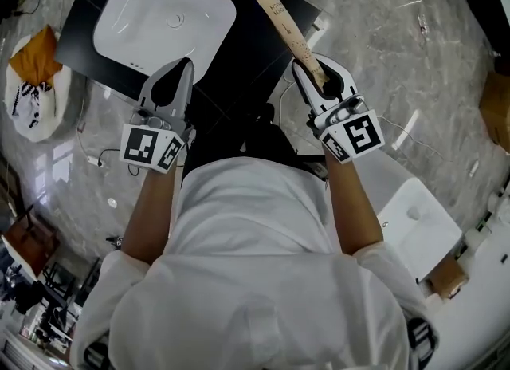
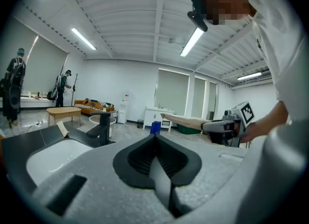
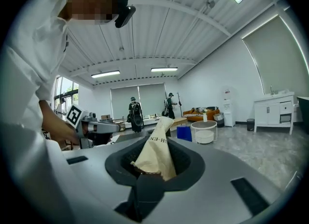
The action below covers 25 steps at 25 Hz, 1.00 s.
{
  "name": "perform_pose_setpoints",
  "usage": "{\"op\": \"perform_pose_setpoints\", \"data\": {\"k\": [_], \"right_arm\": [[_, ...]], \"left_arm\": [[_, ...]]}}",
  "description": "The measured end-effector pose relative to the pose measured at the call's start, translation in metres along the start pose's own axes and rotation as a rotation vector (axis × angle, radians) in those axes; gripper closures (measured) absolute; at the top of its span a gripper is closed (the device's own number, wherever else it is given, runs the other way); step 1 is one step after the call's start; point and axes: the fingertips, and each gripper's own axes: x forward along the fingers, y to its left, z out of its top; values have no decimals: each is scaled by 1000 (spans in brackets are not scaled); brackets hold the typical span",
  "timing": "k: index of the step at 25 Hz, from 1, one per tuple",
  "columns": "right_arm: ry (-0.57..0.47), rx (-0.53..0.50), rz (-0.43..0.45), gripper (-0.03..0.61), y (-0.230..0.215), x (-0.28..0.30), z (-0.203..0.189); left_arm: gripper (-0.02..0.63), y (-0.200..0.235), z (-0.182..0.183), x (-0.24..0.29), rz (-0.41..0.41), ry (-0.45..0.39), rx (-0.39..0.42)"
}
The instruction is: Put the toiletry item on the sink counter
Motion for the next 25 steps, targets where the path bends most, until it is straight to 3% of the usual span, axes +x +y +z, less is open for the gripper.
{"op": "perform_pose_setpoints", "data": {"k": [4,12,18,25], "right_arm": [[88,7,4,497,10,16,-33],[202,24,-49,498,18,27,-80],[228,42,-75,497,15,43,-108],[307,-8,-29,497,20,57,-141]], "left_arm": [[598,18,-4,12,-73,7,-15],[598,27,-43,27,-186,101,-54],[598,20,-71,31,-215,145,-89],[598,22,-93,27,-204,169,-109]]}}
